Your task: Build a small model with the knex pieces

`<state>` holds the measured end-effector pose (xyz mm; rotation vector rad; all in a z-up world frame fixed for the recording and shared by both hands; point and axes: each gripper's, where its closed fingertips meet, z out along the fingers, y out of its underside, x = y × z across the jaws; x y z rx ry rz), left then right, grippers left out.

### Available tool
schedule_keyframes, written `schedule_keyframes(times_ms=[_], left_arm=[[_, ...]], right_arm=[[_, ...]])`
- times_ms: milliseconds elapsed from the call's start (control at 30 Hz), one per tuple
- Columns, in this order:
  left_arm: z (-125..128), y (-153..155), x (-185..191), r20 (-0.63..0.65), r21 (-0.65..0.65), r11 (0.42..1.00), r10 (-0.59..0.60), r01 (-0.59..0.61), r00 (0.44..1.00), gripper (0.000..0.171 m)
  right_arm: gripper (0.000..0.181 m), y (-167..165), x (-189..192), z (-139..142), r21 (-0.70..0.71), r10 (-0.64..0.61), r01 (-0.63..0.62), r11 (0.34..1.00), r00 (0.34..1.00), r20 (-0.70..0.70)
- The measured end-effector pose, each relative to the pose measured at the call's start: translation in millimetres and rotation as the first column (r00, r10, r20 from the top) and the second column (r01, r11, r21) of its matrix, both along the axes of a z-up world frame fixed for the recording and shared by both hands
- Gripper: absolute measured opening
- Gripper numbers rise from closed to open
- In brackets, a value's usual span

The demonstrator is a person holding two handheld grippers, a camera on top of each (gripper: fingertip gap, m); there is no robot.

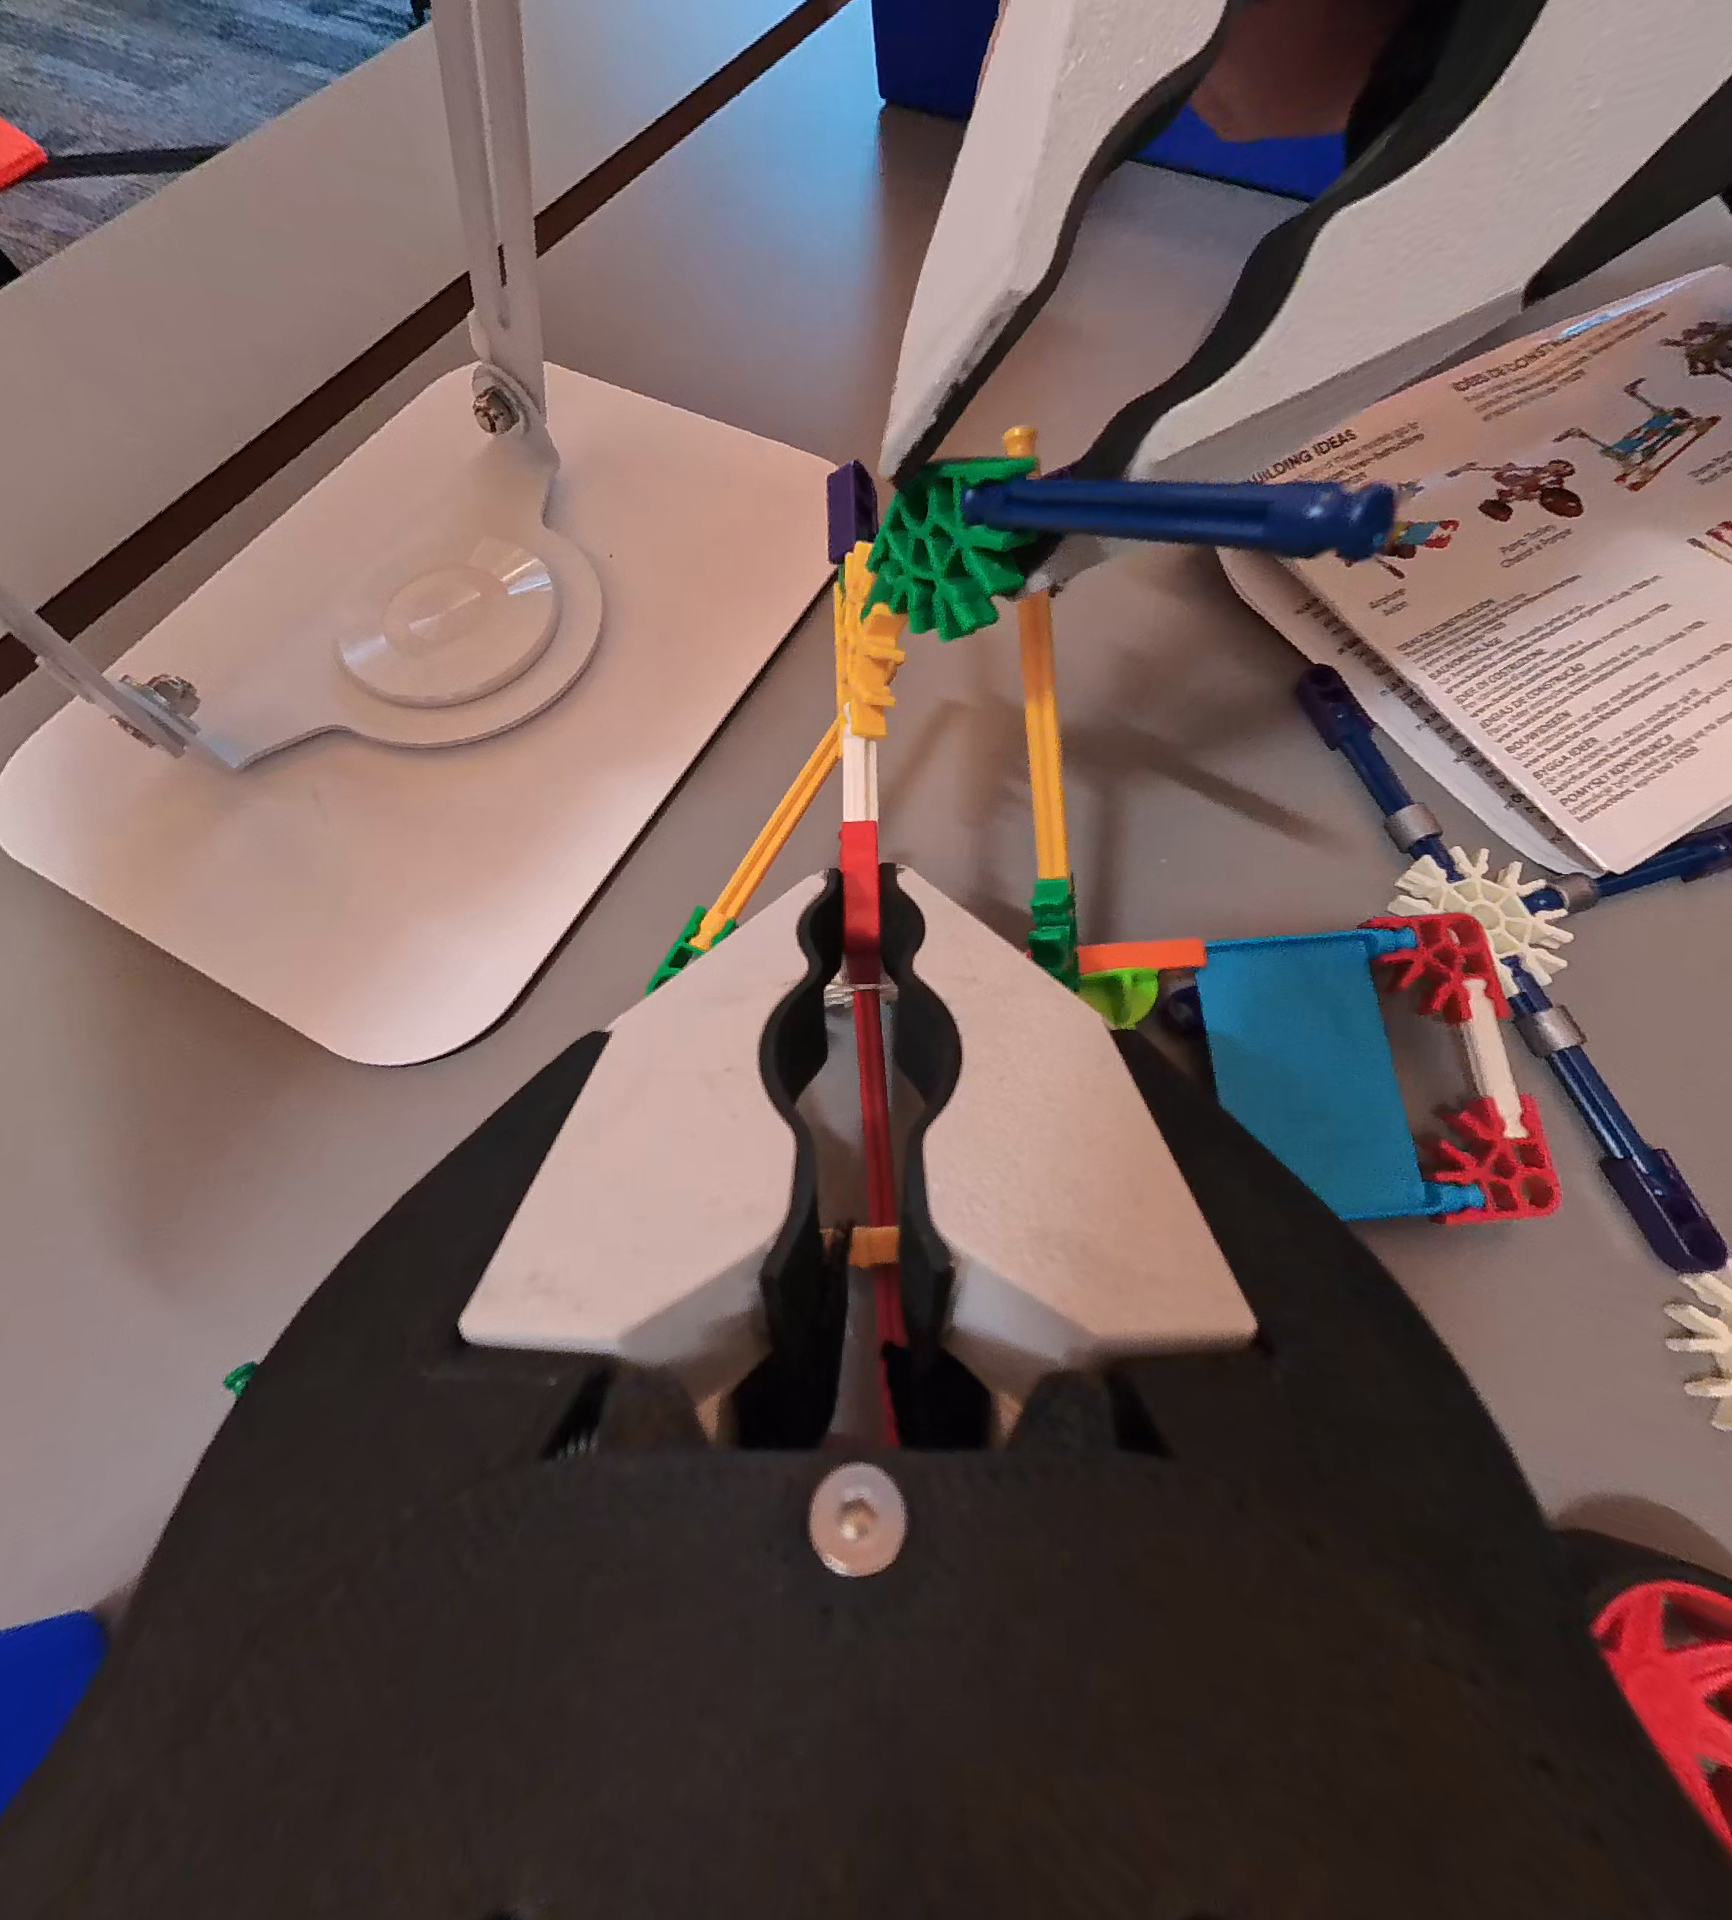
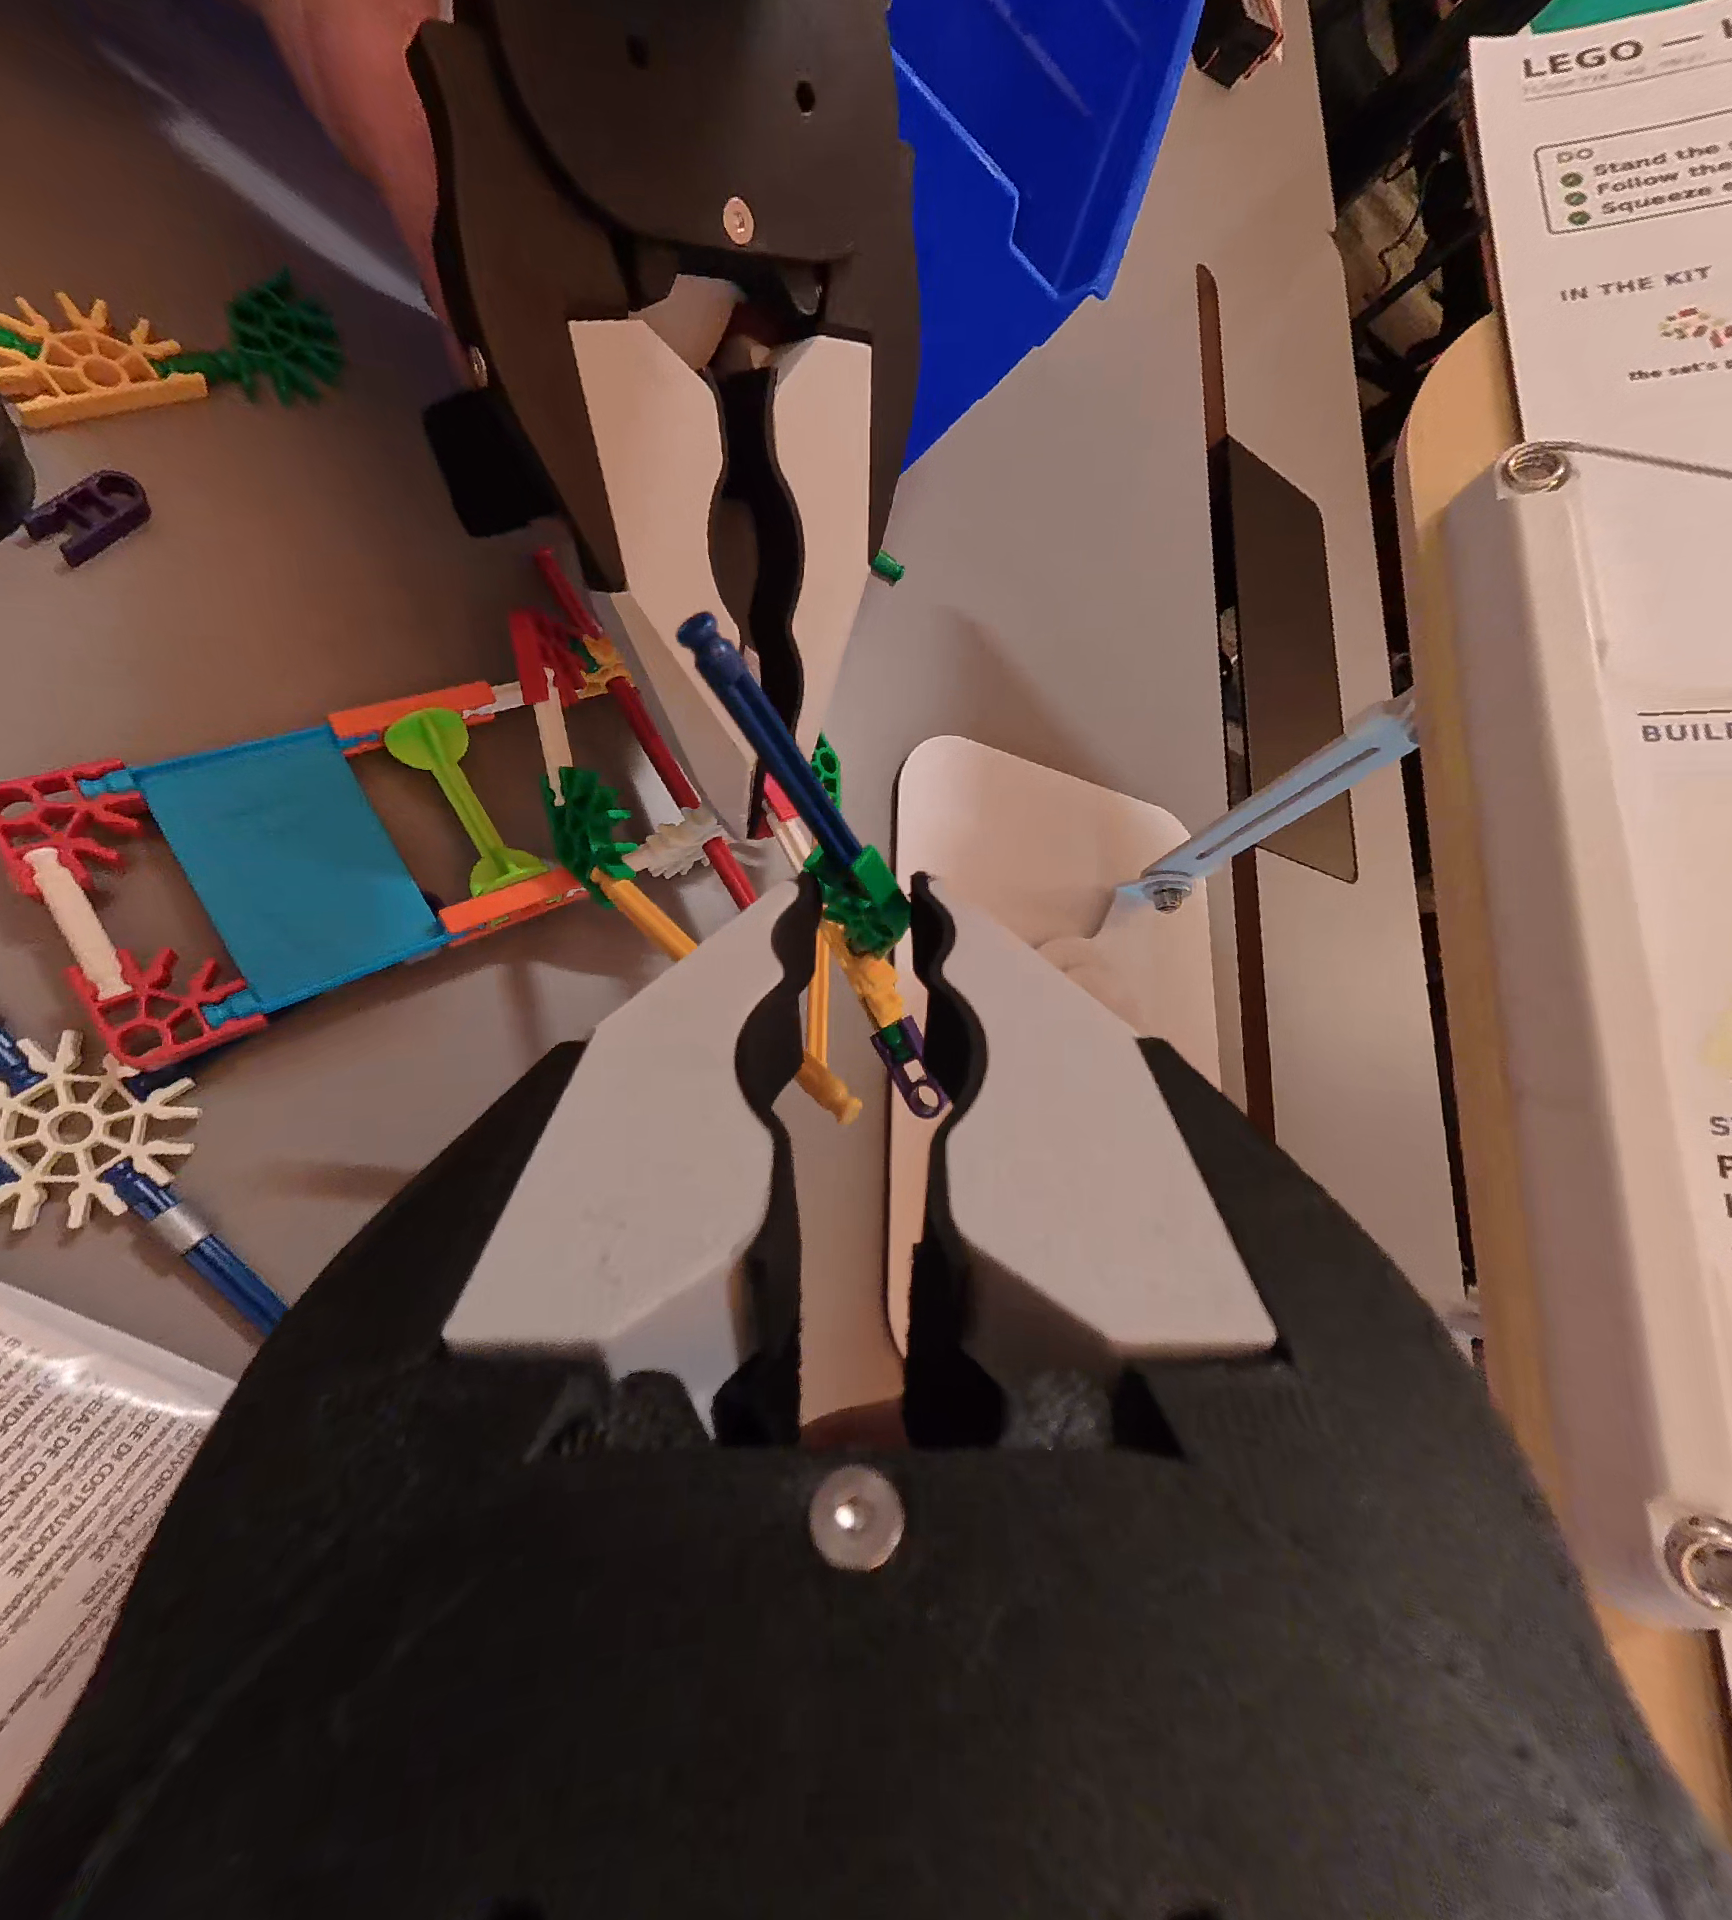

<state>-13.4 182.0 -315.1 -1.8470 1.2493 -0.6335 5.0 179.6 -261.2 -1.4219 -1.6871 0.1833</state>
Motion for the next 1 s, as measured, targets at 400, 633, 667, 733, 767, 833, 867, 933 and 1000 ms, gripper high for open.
schedule_keyframes(times_ms=[400,633,667,733,767,833,867,933,1000], left_arm=[[0.0,0.1,0.9,0.003,-0.002,1.0,0.0,0.0,1.0,0.004],[-0.1,-0.2,1.2,0.005,-0.003,1.0,-0.002,0.002,1.0,0.004],[-0.1,-0.2,1.1,0.004,-0.001,1.0,-0.003,0.003,1.0,0.004],[-0.1,-0.3,1.3,0.003,0.001,1.0,-0.004,0.004,1.0,0.004],[0.0,-0.2,1.4,0.002,0.004,1.0,-0.004,0.004,1.0,0.004],[-0.1,-0.1,1.5,0.0,0.006,1.0,-0.003,0.003,1.0,0.004],[0.0,0.0,1.5,0.0,0.007,1.0,-0.003,0.003,1.0,0.004],[-0.1,0.2,1.4,-0.005,0.02,1.0,-0.005,0.005,1.0,0.004],[-0.6,1.7,0.6,-0.024,0.044,0.999,0.003,-0.002,1.0,0.007]], right_arm=[[0.013,1.1,2.1,-0.5,-0.002,-0.003,0.003,1.0,1.0,0.003],[0.012,2.4,1.5,-0.2,-0.001,-0.011,0.011,1.0,1.0,-0.002],[0.012,2.4,1.5,-0.1,-0.001,-0.011,0.011,1.0,1.0,-0.003],[0.012,2.2,1.6,-0.2,-0.002,-0.01,0.01,1.0,1.0,-0.002],[0.012,2.2,1.7,-0.2,-0.002,-0.011,0.011,1.0,1.0,-0.001],[0.012,2.5,1.7,-0.2,-0.001,-0.012,0.012,1.0,1.0,-0.001],[0.012,2.6,1.7,-0.2,-0.001,-0.013,0.013,1.0,1.0,-0.001],[0.012,2.8,1.7,-0.3,0.0,-0.014,0.014,1.0,1.0,0.0],[0.012,3.0,2.1,-0.6,-0.001,-0.016,0.016,1.0,1.0,0.002]])
